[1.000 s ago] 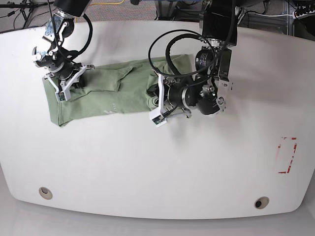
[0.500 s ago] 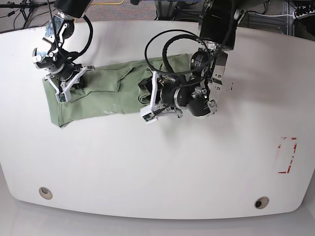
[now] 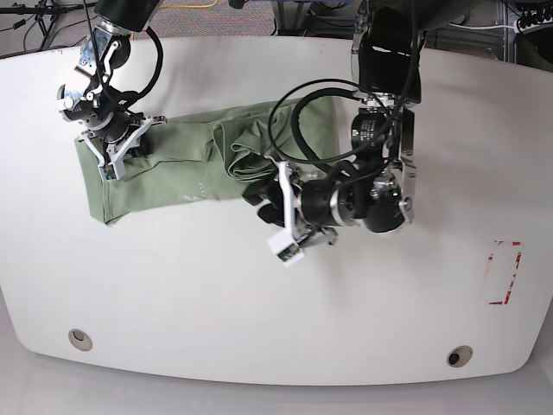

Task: Fold the T-shirt properly
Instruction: 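Fold the held end over toward the right gripper with the left gripper, then lower the folded end onto the strip and open the left gripper, then release the right gripper and lift both grippers away from the shirt, then grasp both ends of the folded strip with both grippers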

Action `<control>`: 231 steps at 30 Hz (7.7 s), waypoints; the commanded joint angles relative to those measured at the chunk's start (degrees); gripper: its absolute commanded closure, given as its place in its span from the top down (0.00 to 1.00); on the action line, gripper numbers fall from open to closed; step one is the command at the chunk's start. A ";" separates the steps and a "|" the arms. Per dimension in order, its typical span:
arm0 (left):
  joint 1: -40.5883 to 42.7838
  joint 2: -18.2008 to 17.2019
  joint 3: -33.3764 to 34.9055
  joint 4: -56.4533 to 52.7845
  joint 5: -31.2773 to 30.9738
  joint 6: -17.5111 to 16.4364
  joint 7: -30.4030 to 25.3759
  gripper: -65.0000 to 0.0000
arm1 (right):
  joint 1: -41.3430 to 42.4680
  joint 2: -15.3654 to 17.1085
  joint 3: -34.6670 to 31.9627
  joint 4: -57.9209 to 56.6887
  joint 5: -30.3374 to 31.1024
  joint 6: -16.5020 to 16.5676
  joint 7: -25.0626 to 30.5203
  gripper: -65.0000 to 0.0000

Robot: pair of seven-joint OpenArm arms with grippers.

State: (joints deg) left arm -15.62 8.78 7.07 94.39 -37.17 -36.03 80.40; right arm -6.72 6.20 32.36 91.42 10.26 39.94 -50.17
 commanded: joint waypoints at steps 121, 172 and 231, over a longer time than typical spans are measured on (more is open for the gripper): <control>3.70 -22.80 2.47 -17.95 24.82 -2.52 -19.87 0.16 | 16.79 8.00 23.60 -18.85 31.19 0.06 -20.46 0.89; 3.35 -21.39 13.19 -17.77 24.90 2.23 -19.87 0.16 | 12.83 4.13 4.78 -11.90 30.84 0.06 -13.43 0.00; -0.16 -9.52 20.75 -27.44 30.97 14.10 -27.70 0.16 | 12.48 -1.67 -32.14 9.73 11.94 -8.25 -3.76 0.31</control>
State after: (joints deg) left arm -17.15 -0.25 29.26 68.77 -8.86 -21.89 45.34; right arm 4.51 4.60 0.14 100.20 21.15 31.53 -55.64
